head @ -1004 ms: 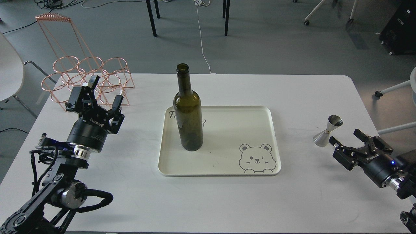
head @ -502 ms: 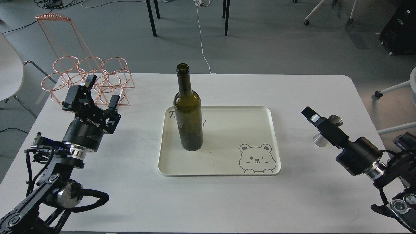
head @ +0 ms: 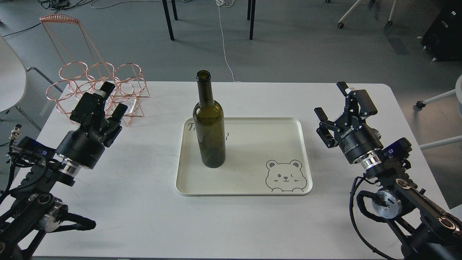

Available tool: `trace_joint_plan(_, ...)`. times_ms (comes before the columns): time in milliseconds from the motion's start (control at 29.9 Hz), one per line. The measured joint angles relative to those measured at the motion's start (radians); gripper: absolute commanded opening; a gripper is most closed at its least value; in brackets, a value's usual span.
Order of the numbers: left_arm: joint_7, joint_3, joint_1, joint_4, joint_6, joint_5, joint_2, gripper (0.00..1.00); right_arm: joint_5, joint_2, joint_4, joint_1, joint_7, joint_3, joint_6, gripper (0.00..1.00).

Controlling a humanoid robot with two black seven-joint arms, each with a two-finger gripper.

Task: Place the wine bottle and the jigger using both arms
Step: 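Raise the right gripper away from the placed jigger, then reach the left gripper toward the neck of the green wine bottle, then close the left gripper around the wine bottle's upper body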

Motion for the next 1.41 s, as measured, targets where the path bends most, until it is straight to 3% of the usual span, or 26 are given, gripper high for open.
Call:
trace_joint_plan(234,0.000,-0.014,-0.057,-0.075,0.006,0.497,0.204,0.98,-0.003,0.008,-0.011,-0.003,0.001,-0.017,0.004,0.98)
trace_joint_plan(502,0.000,0.060,-0.239,-0.172,0.007,0.642,0.266,0.98,-0.011,0.008,-0.012,-0.009,0.003,-0.017,0.004,0.98)
trace_joint_plan(837,0.000,0.345,-0.528,-0.096,0.004,0.711,0.168,0.98,-0.025,0.007,-0.010,-0.012,0.006,-0.016,0.004,0.98)
trace_joint_plan(1406,0.000,0.468,-0.654,0.067,0.003,0.723,0.004,0.98,-0.026,0.005,-0.010,-0.014,0.006,-0.019,0.004,0.98)
